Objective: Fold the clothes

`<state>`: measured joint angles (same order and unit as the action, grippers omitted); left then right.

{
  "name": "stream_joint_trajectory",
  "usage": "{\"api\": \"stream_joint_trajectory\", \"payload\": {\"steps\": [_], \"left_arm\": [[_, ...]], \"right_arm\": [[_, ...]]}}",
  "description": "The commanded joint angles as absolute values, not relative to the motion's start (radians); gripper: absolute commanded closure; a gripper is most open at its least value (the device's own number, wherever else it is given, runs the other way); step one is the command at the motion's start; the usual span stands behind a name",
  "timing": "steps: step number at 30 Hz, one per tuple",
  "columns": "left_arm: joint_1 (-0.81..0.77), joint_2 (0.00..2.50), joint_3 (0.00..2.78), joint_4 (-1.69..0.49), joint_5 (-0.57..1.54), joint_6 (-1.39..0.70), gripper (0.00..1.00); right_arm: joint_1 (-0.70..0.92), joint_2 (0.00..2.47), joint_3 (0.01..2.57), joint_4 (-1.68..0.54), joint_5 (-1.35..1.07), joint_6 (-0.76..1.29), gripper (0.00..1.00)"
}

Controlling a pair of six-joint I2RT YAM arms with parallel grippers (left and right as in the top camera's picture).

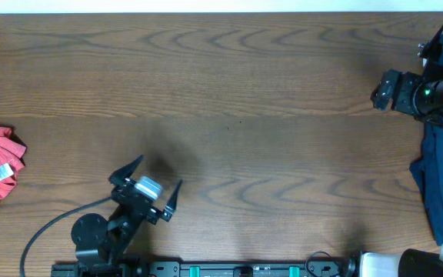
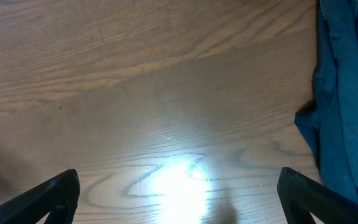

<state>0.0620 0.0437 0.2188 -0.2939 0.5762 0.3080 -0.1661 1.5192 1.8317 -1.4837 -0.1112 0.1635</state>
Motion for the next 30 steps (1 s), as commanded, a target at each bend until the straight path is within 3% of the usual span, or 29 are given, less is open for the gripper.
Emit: {"api": "stream_joint_trajectory", "payload": {"steps": [1, 9, 16, 30], "left_arm": [[0.074, 0.015, 0.209, -0.303, 0.422, 0.075, 0.02], [0.085, 0.001, 0.189, -0.321, 0.36, 0.064, 0.02], [0.108, 0.001, 0.149, -0.321, 0.176, -0.109, 0.02], [0.108, 0.001, 0.107, -0.358, 0.119, -0.089, 0.02]], "right_arm": [[-0.17, 1.518, 1.838, -1.485, -0.105, 0.149, 0.01], [-0.17, 1.518, 1.838, -1.485, -0.105, 0.149, 0.01], [-0.17, 1.518, 1.838, -1.484, -0.105, 0.149, 0.01], [-0.169, 1.518, 1.838, -1.485, -0.105, 0.149, 0.01]]}}
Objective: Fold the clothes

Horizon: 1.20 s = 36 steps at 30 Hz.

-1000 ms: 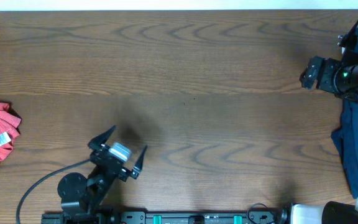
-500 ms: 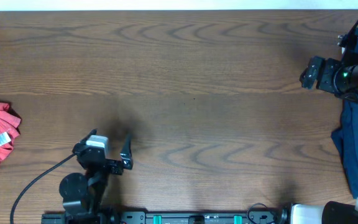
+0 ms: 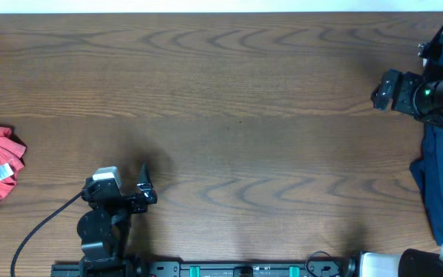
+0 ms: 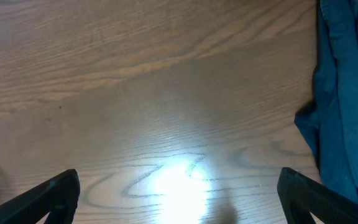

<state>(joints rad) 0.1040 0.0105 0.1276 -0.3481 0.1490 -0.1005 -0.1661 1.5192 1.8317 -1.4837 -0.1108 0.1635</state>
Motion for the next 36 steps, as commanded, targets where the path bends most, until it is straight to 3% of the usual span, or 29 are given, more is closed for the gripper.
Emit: {"api": "stream_joint_trajectory", "payload": {"steps": [1, 36], "left_arm": [[0.108, 0.001, 0.107, -0.358, 0.118, -0.087, 0.02], [0.108, 0.004, 0.107, -0.356, 0.119, -0.076, 0.02]], "right_arm": [[-0.169, 1.518, 1.838, -1.485, -0.105, 0.149, 0.01], [-0.169, 1.518, 1.838, -1.485, -0.105, 0.149, 0.01]]}}
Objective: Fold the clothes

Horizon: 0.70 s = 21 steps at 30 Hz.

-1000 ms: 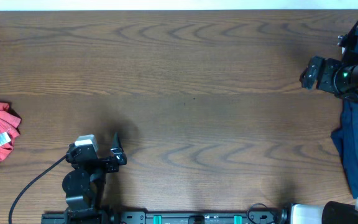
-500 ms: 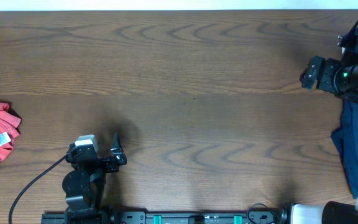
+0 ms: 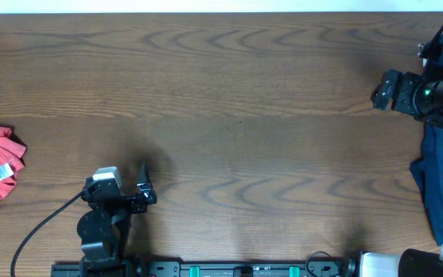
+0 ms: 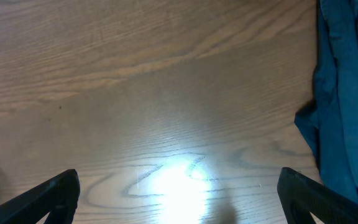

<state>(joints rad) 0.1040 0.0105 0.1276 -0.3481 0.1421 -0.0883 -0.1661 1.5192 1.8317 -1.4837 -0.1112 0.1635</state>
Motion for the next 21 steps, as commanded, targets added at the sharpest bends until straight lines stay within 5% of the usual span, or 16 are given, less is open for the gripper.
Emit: {"api": "stream_joint_trajectory", "payload": {"steps": [1, 13, 21], "left_arm": [[0.108, 0.004, 0.107, -0.356, 0.119, -0.076, 0.02], [0.108, 0.004, 0.107, -0.356, 0.118, -0.076, 0.02], [0.108, 0.004, 0.107, -0.356, 0.119, -0.076, 0.02]], "right_arm": [[-0.169, 1.518, 1.838, -1.485, -0.105, 0.149, 0.01], [-0.144, 1.457, 1.837, -1.471, -0.076, 0.147, 0.01], [0.069, 1.223, 1.76, -1.125, 0.1, 0.148, 0.01]]}}
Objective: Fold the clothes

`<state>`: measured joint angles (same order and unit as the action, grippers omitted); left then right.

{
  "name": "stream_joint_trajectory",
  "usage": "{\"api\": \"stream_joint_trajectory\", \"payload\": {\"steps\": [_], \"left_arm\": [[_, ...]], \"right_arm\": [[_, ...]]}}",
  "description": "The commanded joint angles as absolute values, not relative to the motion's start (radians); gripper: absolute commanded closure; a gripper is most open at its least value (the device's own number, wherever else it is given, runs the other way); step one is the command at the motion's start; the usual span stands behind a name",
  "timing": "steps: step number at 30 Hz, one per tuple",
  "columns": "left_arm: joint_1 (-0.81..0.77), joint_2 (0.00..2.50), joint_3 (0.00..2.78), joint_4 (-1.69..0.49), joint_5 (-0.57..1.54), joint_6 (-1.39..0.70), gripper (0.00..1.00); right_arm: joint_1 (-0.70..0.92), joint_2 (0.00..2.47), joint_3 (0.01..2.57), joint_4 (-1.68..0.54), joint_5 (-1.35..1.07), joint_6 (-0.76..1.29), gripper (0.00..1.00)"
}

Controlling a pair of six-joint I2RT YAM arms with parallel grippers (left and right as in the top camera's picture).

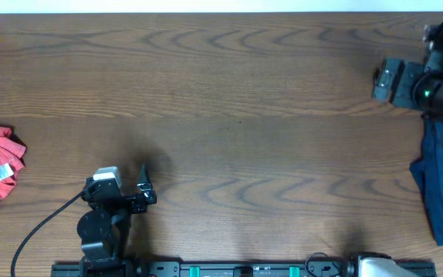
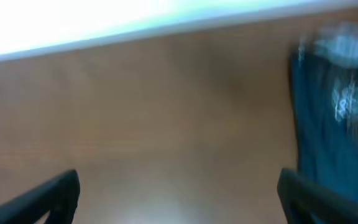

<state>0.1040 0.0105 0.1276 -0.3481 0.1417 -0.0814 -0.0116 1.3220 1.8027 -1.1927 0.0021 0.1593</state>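
Observation:
A crumpled red garment with a white label lies at the table's far left edge. A dark blue garment point(image 1: 437, 185) lies at the right edge, and it shows blurred on the right of the right wrist view point(image 2: 331, 124). My right gripper point(image 1: 389, 80) hovers near the far right corner, just left of the blue garment. Its jaws stand open and empty point(image 2: 179, 199) over bare wood. My left gripper point(image 1: 144, 188) is tucked over its base at the near left, away from both garments. Whether its jaws are apart cannot be made out.
The brown wooden table point(image 1: 229, 100) lies between the two garments. Its far edge shows as a pale band point(image 2: 135, 25) at the top of the right wrist view. The left arm's base and cable point(image 1: 91, 231) sit at the near left edge.
My right arm has shifted slightly toward the table's far right corner. Its wrist view is now blurred and takes in the table's far edge. The left arm and both garments are unchanged.
At first my left gripper was open and stretched out to the right of its base. A second later it was drawn back and turned over the base, where it stays. My right gripper stayed open beside the blue garment until its small shift now.

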Motion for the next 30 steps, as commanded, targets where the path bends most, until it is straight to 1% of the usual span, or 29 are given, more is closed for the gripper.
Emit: {"api": "stream_joint_trajectory", "payload": {"steps": [1, 3, 6, 13, 17, 20, 24, 30], "left_arm": [[0.108, 0.004, 0.107, -0.356, 0.118, -0.076, 0.02], [0.108, 0.004, 0.107, -0.356, 0.119, -0.076, 0.02], [0.108, 0.004, 0.107, -0.356, 0.119, -0.076, 0.02], [0.108, 0.004, 0.107, -0.356, 0.119, -0.076, 0.02], [0.108, 0.004, 0.107, -0.356, 0.119, -0.076, 0.02], [0.108, 0.004, 0.107, -0.356, 0.119, -0.076, 0.02], [0.108, 0.004, 0.107, -0.356, 0.118, -0.076, 0.02], [0.108, 0.004, 0.107, -0.356, 0.118, -0.076, 0.02]], "right_arm": [[0.099, 1.185, 1.726, -1.076, 0.127, 0.148, 0.01], [0.146, 1.095, 1.627, -0.975, 0.158, 0.148, 0.01], [0.16, 0.934, 1.427, -0.839, 0.153, 0.154, 0.01], [0.134, 0.532, 0.945, -0.628, 0.152, 0.201, 0.01], [0.094, 0.323, 0.701, -0.531, 0.152, 0.308, 0.01], [0.079, 0.199, 0.559, -0.489, 0.132, 0.344, 0.01], [0.068, 0.084, 0.413, -0.487, 0.097, 0.344, 0.01], [0.055, 0.005, 0.264, -0.421, 0.031, 0.344, 0.01]]}}
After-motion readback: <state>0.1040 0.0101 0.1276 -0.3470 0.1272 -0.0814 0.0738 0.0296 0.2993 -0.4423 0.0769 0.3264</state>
